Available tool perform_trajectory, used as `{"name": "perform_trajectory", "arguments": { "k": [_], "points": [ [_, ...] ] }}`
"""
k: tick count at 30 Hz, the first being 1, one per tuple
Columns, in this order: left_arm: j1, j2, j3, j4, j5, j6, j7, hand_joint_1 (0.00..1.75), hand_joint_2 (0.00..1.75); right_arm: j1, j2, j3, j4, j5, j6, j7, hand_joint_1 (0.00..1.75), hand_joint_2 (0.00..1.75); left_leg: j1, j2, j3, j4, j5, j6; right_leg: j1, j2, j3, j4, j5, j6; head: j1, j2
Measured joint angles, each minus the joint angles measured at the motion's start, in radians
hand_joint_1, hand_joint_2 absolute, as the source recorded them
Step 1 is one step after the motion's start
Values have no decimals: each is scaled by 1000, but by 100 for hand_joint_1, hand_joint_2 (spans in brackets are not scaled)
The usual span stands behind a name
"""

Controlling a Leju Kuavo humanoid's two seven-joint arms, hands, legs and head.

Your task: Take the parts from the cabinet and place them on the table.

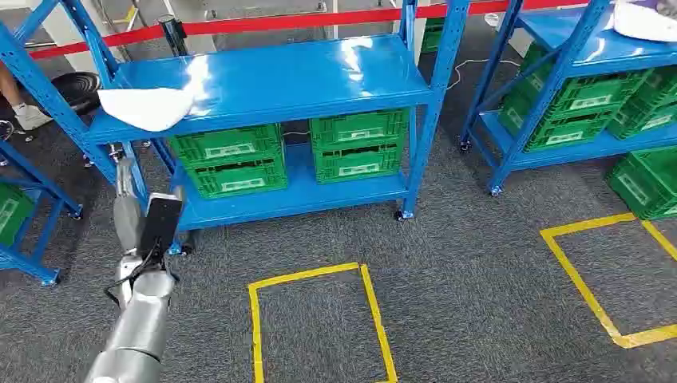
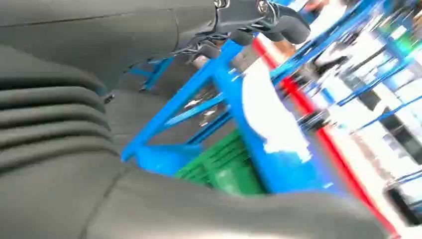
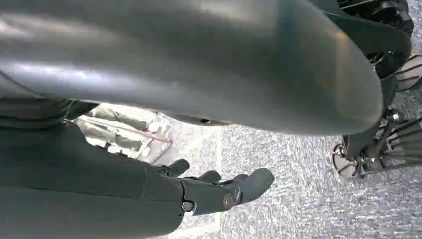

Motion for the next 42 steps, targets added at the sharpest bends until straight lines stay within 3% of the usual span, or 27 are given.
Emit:
{"name": "perform_trajectory", "arguments": {
  "k": [3, 5, 6, 8, 9, 10, 11, 13, 14, 15, 16, 19, 20, 21, 22, 24, 26, 29, 30, 31, 32, 34, 36, 39, 40, 41, 42],
  "points": [
    [0, 5, -57, -70, 60, 31, -8, 0, 0, -1, 2, -8, 1, 3, 0, 0, 0, 0, -4, 0, -3, -1, 2, 11, -4, 1, 0, -8, 5, 11, 0, 0],
    [0, 5, -100, -126, 103, 54, -15, 0, 0, -5, 2, -14, 1, 8, 0, 0, 0, 0, 9, 6, 11, -33, 18, 23, 1, -12, -4, 5, -1, 21, 0, 0],
    [0, 7, -117, -148, 123, 65, -19, 0, 0, -7, 2, -17, 1, 9, 0, 0, 0, 0, 11, 8, 12, -37, 19, 28, 3, -19, -31, 50, -25, 22, 2, 0],
    [6, 10, -157, -197, 165, 87, -24, 0, 0, -11, 2, -25, 2, 11, 0, 0, 0, 0, 11, 13, 12, -36, 17, 30, -4, -20, -127, 217, -90, 31, 0, 0],
    [11, 11, -178, -221, 186, 100, -26, 0, 0, -11, 2, -28, 2, 12, 0, 0, 0, 0, 12, 14, 12, -34, 15, 30, -7, -20, -173, 287, -103, 36, 0, 0],
    [16, 12, -195, -241, 203, 110, -28, 0, 0, -10, 2, -31, 2, 14, 0, 0, 0, 0, 13, 13, 13, -32, 12, 27, -10, -20, -197, 310, -91, 39, 1, 0],
    [16, 13, -204, -250, 215, 118, -32, 0, 0, -10, 2, -31, 2, 15, 0, 0, 0, 0, 17, 11, 16, -29, 7, 22, -15, -21, -195, 280, -50, 45, 1, 0],
    [23, 14, -218, -279, 243, 134, -33, 0, 0, -12, 2, -34, 2, 16, 0, 0, 0, 0, 27, 11, 24, -17, -10, 10, -25, -22, -135, 123, 55, 56, 0, 0],
    [25, 16, -238, -309, 257, 144, -36, 0, 0, -10, 3, -39, 2, 17, 0, 0, 0, 0, 29, 9, 21, -4, -23, -1, -32, -19, -104, 34, 86, 65, 1, 0],
    [20, 17, -253, -321, 266, 152, -41, 0, 0, -10, 9, -40, 5, 17, 0, -1, 0, 0, 21, 4, 5, 8, -32, -11, -25, -5, -94, 29, 58, 62, 10, 0],
    [24, 17, -263, -335, 274, 155, -40, 0, 0, -14, 8, -41, 6, 18, -1, -13, 0, 0, 21, 2, 4, 6, -33, -16, -27, -8, -98, 37, 56, 39, 9, 0],
    [34, 24, -312, -404, 320, 185, -43, 0, 0, -14, 8, -53, 7, 18, -2, -24, 0, 0, 25, -4, 14, -6, -38, -32, -24, -14, -94, 37, 47, 15, 3, 0],
    [35, 27, -329, -427, 339, 197, -45, 0, 0, -15, 9, -55, 7, 18, -2, -23, 0, 0, 26, 16, 17, 3, -44, -36, -26, -19, -87, 33, 45, 7, 2, 0],
    [32, 28, -346, -450, 356, 210, -50, 0, 0, -15, 9, -58, 7, 18, -2, -28, 0, 0, 23, 49, -4, 46, -57, -38, -26, -23, -80, 31, 40, 0, -8, 0],
    [30, 29, -364, -468, 374, 220, -54, 0, 0, -15, 9, -62, 7, 18, -2, -36, 0, 0, 22, 66, -50, 126, -90, -41, -24, -30, -74, 30, 35, -7, -10, 0],
    [33, 31, -390, -481, 411, 234, -56, 0, 0, -14, 10, -71, 7, 17, -2, -47, 0, 0, 23, 74, -152, 285, -135, -41, -20, -39, -62, 30, 22, -11, -10, 0],
    [37, 31, -400, -489, 428, 234, -57, 0, 0, -14, 10, -77, 7, 16, -2, -48, 0, 0, 22, 75, -191, 310, -95, -34, -16, -44, -44, 30, 8, -13, -10, 0],
    [36, 34, -405, -511, 430, 239, -58, 0, 0, -15, 10, -82, 7, 16, -1, -48, 0, 0, 12, 80, -115, 82, 74, -7, -12, -47, -4, 29, -17, -9, -12, 0],
    [36, 34, -407, -516, 430, 241, -60, 0, 0, -14, 13, -84, 8, 16, 2, -50, 0, 0, 5, 93, -98, 55, 65, 3, -14, -48, -6, 24, -23, -4, -10, 0],
    [35, 34, -411, -520, 432, 241, -59, 0, 0, -19, 14, -87, 9, 16, 4, -59, 0, 0, -3, 94, -84, 23, 56, 5, -6, -48, -2, 26, -26, 5, -13, 0],
    [37, 34, -413, -525, 436, 241, -59, 0, 0, -20, 14, -88, 9, 16, 6, -68, 0, 0, -5, 90, -88, 24, 51, 4, -13, -51, -2, 17, -24, 13, -12, 0],
    [43, 33, -414, -535, 436, 241, -59, 0, 0, -18, 15, -91, 9, 15, 8, -75, 0, 0, -2, 79, -79, 11, 49, 15, -11, -55, 13, 19, -14, 24, -11, 0],
    [46, 31, -416, -554, 431, 244, -61, 0, 0, -21, 15, -96, 9, 14, 8, -63, 0, 0, 7, 74, -50, -2, 44, 25, -13, -47, -6, 65, -26, 29, -11, 0],
    [56, 26, -428, -565, 418, 256, -60, 0, 0, -20, 13, -105, 9, 9, 25, -66, 0, 0, 6, 69, -38, -2, 27, 36, -11, -40, -150, 268, -94, 39, -9, 0],
    [62, 26, -430, -570, 416, 259, -60, 0, 0, -19, 13, -107, 9, 8, 29, -66, 0, 0, 5, 67, -34, -2, 22, 36, -11, -40, -181, 301, -101, 41, -10, 0],
    [69, 26, -432, -577, 411, 262, -60, 0, 0, -16, 12, -110, 9, 7, 31, -66, 0, 0, 5, 63, -26, -1, 15, 35, -11, -39, -204, 303, -84, 42, -9, 0],
    [73, 26, -433, -584, 407, 263, -59, 0, 0, -13, 11, -113, 9, 5, 35, -66, 0, 0, 6, 59, -14, 0, 6, 33, -11, -39, -199, 257, -38, 42, -9, 0]
  ]
}}
